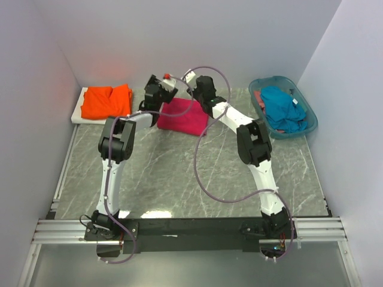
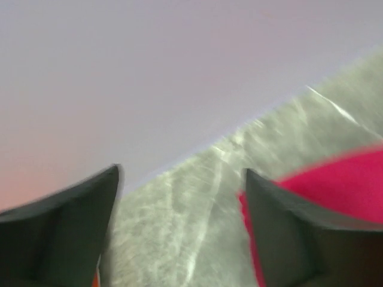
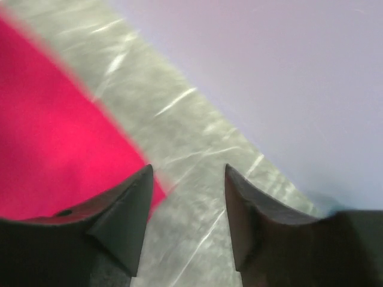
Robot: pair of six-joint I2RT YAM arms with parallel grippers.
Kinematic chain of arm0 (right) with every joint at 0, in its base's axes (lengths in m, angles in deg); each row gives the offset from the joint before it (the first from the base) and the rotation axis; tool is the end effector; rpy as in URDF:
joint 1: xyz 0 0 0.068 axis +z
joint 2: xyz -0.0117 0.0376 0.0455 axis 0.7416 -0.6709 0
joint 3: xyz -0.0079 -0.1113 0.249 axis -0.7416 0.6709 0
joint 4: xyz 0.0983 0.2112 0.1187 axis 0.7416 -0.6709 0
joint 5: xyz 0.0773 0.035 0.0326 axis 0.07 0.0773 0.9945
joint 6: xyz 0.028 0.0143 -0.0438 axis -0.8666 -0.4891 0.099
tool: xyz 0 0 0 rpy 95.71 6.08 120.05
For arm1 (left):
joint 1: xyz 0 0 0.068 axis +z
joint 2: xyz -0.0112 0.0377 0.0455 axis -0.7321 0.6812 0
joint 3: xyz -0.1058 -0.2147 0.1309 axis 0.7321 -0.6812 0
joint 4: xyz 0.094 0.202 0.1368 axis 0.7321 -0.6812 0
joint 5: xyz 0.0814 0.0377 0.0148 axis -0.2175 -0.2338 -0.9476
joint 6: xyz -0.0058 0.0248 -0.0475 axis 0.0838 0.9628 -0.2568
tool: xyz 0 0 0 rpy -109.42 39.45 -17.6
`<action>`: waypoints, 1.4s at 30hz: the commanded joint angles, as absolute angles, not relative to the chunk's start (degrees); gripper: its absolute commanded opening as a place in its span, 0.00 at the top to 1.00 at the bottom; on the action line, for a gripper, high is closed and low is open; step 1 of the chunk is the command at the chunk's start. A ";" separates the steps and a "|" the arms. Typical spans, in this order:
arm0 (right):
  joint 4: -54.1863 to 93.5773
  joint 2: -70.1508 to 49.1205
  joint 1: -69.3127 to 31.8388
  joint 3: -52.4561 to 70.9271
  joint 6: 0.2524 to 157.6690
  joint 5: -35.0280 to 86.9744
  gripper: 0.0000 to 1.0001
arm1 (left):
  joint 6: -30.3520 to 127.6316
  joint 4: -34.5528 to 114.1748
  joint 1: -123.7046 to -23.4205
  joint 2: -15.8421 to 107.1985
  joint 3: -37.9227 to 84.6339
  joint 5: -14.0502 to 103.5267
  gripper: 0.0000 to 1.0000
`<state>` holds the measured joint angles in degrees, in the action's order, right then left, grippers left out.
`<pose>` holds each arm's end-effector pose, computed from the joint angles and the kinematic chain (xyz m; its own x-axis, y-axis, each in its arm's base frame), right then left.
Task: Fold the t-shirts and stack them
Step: Fold the tshirt
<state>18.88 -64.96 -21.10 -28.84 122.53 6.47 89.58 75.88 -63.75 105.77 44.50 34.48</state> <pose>0.5017 0.2449 0.2203 -0.1194 -0.7160 -0.6878 -0.4287 0.6620 -0.6148 0.5170 -0.1537 0.1709 0.0660 0.4917 -0.8683 0.2540 0.8332 0.4911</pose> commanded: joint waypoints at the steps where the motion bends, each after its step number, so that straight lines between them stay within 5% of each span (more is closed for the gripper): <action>1: 25.65 -68.12 -20.88 -35.18 117.08 -6.26 0.40 | 77.02 73.32 -63.76 102.91 50.76 21.55 0.03; 6: 23.29 -60.85 -22.29 -28.79 113.55 0.55 0.39 | 66.94 62.78 -62.71 95.36 50.86 19.60 0.01; 14: 0.09 -46.25 -26.59 -19.81 112.15 41.94 0.39 | 45.55 42.28 -56.38 82.87 41.12 48.06 0.00; 17: -5.88 -49.82 -27.29 -25.13 108.37 46.80 0.60 | 45.02 40.88 -56.12 80.58 36.10 54.99 0.10; 19: -12.71 -56.22 -27.73 -30.85 106.01 47.07 0.85 | 44.75 39.21 -56.12 80.14 34.43 58.61 0.17; 21: -17.74 -60.28 -28.53 -40.52 104.85 48.90 0.96 | 44.49 36.23 -56.20 80.49 34.85 60.56 0.19; 24: -19.35 -61.45 -29.58 -41.18 101.95 52.25 0.95 | 43.96 33.06 -55.94 81.54 35.56 60.82 0.19; 31: -13.54 -49.42 -30.02 -22.29 101.33 56.56 0.77 | 40.01 26.02 -53.84 89.70 44.60 62.05 0.01; 42: -10.91 -39.13 -30.20 -8.30 101.42 61.84 0.66 | 41.50 15.91 -52.69 106.22 64.55 66.18 0.01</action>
<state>-13.58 -42.80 -30.02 -9.72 101.89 59.06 41.46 17.94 -52.36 103.74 59.48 63.72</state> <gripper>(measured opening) 0.341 0.994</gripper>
